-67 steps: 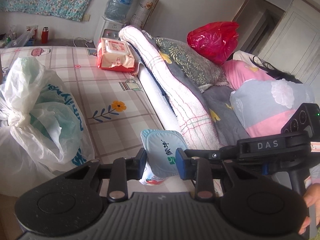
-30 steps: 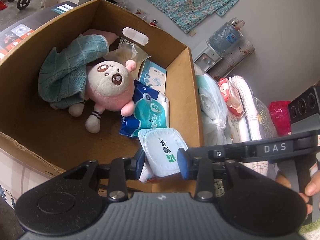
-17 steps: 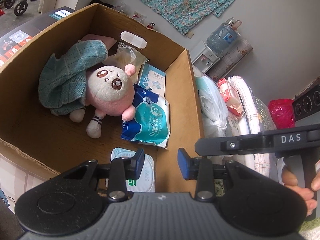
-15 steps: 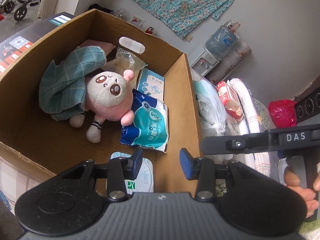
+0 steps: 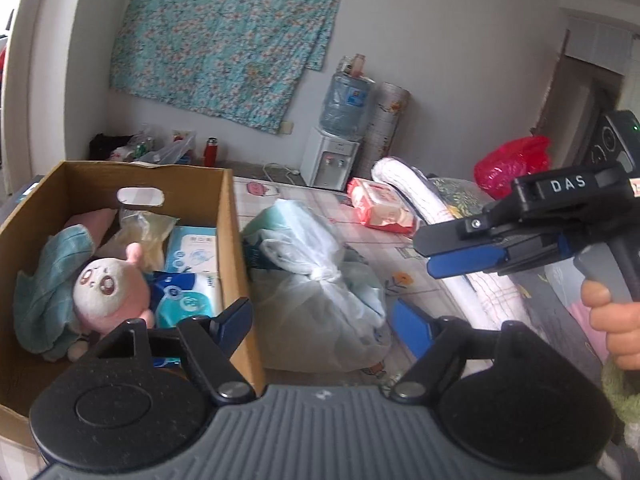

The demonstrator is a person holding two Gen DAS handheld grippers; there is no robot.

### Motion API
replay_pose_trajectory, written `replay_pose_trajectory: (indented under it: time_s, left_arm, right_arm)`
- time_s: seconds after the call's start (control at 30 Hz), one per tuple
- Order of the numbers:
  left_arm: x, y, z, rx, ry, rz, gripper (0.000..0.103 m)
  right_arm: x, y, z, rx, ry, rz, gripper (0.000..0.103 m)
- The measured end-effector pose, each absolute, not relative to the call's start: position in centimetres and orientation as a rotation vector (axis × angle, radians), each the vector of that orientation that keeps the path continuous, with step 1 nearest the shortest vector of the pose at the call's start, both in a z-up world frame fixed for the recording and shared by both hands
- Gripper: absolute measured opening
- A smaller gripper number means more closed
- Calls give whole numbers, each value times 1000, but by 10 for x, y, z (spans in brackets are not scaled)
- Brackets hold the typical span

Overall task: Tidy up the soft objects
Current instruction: 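Move the right tool back to the orange-and-white striped cloth, then grasp the orange-and-white striped cloth with the right tool and lift it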

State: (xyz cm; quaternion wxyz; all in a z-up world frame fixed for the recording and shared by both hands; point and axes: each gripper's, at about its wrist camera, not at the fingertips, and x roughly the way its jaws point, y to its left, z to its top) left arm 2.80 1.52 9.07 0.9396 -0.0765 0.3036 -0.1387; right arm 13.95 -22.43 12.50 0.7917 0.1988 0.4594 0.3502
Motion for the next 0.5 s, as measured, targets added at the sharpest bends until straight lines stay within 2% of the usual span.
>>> replay_pose_trajectory:
  time_s: [0.5]
  left_arm:
    - [27, -115, 25, -36, 747, -660, 76]
  right_arm:
    - [48, -396, 70, 592, 1006, 334, 52]
